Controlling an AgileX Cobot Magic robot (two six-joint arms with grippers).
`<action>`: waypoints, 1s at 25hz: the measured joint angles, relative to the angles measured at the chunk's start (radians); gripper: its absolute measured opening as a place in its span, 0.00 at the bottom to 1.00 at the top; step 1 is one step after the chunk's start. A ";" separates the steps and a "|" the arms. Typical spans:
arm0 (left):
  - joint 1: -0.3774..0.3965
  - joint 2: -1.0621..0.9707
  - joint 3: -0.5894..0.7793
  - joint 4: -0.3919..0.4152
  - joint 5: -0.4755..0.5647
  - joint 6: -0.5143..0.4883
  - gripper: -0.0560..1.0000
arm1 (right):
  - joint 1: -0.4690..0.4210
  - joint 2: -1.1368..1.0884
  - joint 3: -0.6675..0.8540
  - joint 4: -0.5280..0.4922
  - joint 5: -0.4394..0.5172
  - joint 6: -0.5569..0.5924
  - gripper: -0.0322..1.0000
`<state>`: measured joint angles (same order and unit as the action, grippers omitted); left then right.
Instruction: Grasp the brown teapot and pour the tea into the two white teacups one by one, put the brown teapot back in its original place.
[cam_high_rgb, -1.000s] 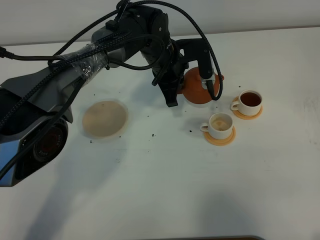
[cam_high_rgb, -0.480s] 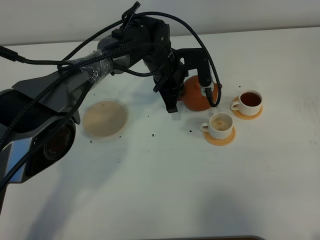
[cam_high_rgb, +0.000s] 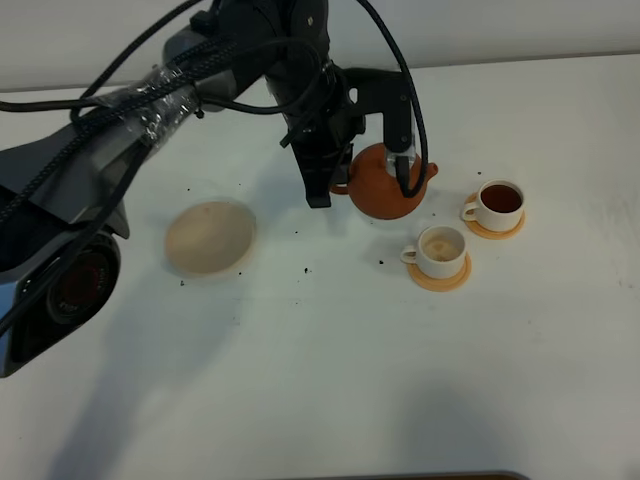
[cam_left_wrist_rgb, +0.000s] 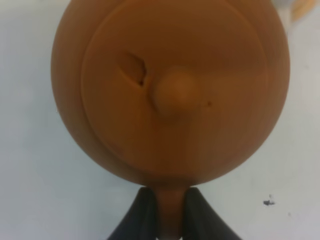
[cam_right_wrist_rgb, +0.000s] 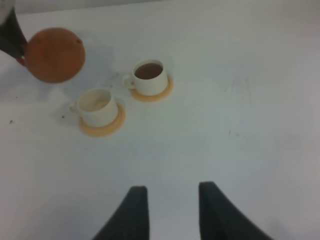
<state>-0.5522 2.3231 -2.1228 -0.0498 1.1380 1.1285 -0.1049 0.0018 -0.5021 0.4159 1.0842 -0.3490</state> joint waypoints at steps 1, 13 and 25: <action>0.000 -0.008 -0.001 0.000 0.004 -0.001 0.16 | 0.000 0.000 0.000 0.000 0.000 0.000 0.26; 0.004 -0.074 0.031 0.000 0.051 -0.006 0.16 | 0.000 0.000 0.000 0.000 0.000 0.000 0.26; 0.039 -0.283 0.478 0.050 -0.133 0.075 0.16 | 0.000 0.000 0.000 0.000 0.000 0.000 0.26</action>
<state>-0.5129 2.0397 -1.6444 0.0000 1.0053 1.2039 -0.1049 0.0018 -0.5021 0.4159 1.0842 -0.3490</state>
